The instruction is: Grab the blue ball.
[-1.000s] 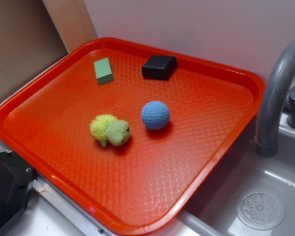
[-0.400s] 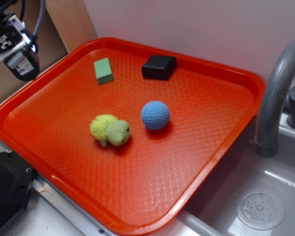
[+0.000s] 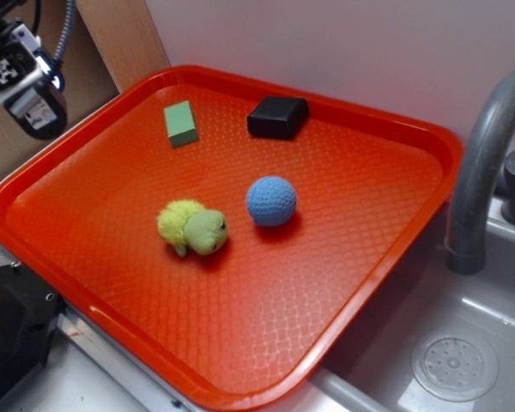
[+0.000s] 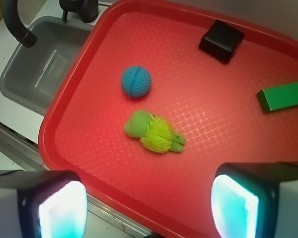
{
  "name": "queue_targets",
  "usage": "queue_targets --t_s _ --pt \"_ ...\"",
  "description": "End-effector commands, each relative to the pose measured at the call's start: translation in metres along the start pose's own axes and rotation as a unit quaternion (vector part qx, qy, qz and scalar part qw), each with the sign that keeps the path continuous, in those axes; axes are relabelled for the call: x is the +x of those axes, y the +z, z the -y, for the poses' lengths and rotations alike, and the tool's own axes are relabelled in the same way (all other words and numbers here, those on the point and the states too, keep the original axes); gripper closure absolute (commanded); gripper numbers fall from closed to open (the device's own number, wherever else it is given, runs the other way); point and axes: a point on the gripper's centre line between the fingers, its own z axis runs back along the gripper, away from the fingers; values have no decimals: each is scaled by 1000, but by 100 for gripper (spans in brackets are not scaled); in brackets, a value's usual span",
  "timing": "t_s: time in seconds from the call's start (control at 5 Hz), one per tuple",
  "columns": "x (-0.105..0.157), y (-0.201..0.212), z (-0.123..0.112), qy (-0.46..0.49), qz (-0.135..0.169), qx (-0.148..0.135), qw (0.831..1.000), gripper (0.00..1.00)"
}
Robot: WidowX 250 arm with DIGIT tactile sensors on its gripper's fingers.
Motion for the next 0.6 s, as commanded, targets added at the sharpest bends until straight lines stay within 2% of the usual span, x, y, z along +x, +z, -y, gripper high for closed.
queue_targets --t_s 0.0,0.2,0.4 --pt "107 -88 25 -62 -80 55 993 0" --pt "110 -111 36 -96 -91 38 990 0" --pt "102 -123 44 -89 -139 44 985 0"
